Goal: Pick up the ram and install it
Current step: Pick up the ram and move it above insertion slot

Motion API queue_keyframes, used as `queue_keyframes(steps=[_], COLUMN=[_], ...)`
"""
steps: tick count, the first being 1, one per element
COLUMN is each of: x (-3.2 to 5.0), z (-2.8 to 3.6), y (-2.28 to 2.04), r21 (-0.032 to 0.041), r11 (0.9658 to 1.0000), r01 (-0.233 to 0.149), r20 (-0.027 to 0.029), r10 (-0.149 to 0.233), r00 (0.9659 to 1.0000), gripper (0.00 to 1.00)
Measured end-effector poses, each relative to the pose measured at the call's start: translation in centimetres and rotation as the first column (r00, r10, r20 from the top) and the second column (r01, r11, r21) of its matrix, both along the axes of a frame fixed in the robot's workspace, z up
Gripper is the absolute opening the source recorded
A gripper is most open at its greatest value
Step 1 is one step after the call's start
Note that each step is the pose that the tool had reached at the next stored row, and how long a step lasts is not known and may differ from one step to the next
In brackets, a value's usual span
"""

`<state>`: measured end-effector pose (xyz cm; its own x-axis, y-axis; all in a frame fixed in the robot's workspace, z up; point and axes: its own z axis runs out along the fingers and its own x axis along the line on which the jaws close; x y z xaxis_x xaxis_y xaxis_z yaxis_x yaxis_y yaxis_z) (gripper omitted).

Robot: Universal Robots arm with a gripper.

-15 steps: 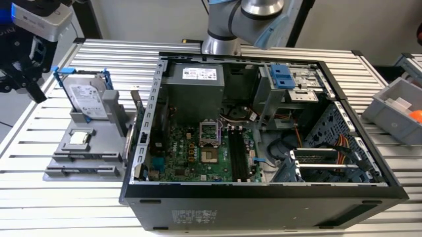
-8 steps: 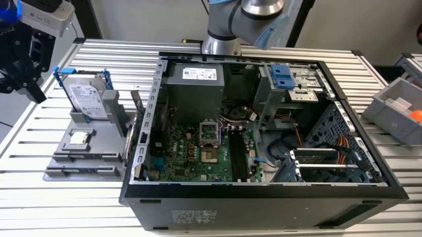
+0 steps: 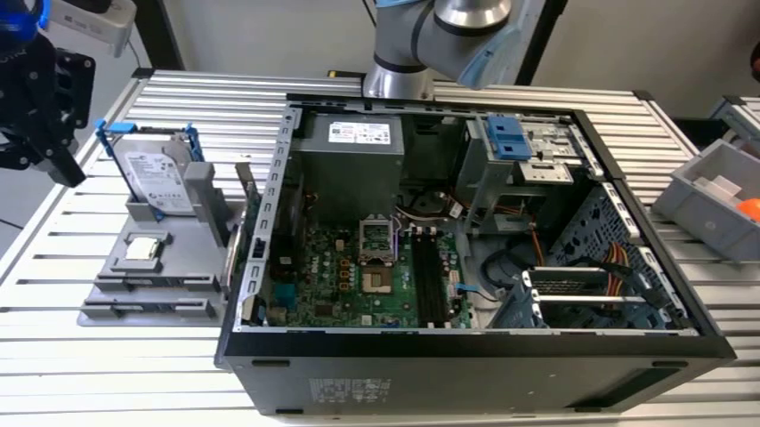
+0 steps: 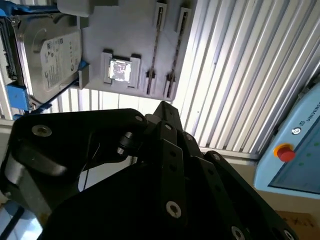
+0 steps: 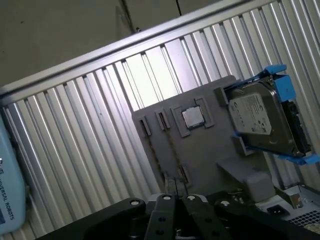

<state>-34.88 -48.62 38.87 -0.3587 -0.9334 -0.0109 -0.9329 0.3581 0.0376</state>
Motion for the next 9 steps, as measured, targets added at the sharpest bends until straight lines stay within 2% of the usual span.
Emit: queue_keyframes(steps=[4, 6, 9], x=[0.0, 0.0, 0.0], z=[-0.02, -0.04, -0.05], y=[0.0, 0.0, 0.0], r21=[-0.0005, -0.0008, -0.001], r11=[0.998, 0.9953, 0.989], r01=[-0.063, -0.097, -0.148], r20=[0.0086, 0.0125, 0.014], r10=[0.063, 0.097, 0.148], r00=[0.998, 0.9952, 0.9889], gripper=[0.0, 0.0, 0.0])
